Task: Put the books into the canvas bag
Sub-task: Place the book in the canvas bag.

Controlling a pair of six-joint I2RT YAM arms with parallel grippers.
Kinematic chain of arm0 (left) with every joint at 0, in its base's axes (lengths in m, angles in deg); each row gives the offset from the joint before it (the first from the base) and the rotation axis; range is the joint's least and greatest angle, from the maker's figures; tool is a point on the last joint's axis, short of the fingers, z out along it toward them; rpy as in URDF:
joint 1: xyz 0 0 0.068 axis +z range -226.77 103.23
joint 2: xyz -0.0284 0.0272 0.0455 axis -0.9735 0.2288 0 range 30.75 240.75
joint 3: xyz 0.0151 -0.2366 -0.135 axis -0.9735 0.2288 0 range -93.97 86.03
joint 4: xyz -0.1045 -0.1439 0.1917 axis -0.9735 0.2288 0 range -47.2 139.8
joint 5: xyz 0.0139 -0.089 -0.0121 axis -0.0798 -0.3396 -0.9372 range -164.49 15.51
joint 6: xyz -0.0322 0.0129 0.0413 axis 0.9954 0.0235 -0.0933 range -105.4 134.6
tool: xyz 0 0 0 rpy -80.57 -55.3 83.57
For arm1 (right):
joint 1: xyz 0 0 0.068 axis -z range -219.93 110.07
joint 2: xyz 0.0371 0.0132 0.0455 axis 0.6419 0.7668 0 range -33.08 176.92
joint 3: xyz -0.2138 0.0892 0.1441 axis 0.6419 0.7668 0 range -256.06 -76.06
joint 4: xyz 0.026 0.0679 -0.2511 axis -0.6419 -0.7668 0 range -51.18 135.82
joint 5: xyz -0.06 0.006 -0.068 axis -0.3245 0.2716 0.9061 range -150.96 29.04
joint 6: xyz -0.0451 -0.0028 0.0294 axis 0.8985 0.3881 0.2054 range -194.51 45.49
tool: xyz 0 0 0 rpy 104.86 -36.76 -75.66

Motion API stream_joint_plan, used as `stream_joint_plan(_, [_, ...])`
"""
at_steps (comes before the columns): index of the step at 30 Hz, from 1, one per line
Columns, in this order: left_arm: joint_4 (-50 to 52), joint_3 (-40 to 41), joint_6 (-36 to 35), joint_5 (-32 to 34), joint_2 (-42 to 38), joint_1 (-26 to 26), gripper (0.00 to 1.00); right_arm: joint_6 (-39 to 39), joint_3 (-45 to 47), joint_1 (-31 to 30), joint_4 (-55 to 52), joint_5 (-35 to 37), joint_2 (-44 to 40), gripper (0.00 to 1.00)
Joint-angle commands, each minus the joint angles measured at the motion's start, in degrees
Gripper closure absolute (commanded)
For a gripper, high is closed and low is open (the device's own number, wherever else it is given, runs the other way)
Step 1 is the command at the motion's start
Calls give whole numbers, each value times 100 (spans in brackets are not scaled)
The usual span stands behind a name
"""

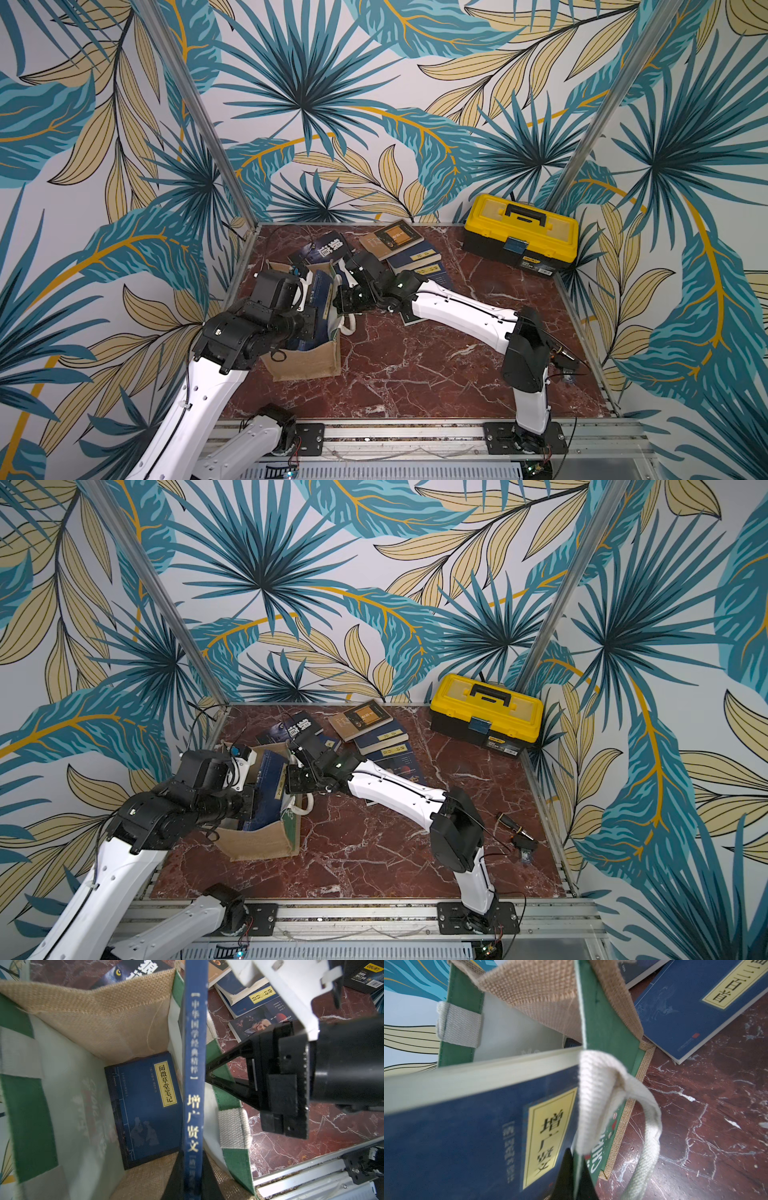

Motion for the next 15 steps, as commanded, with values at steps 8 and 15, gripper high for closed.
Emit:
stream_joint_plan(8, [528, -316, 196, -477, 284, 316, 100, 280, 160, 44, 382, -90, -173, 100])
stream_joint_plan(15, [504, -338, 215, -906, 551, 652, 100, 329, 177, 42, 461, -133, -273, 100])
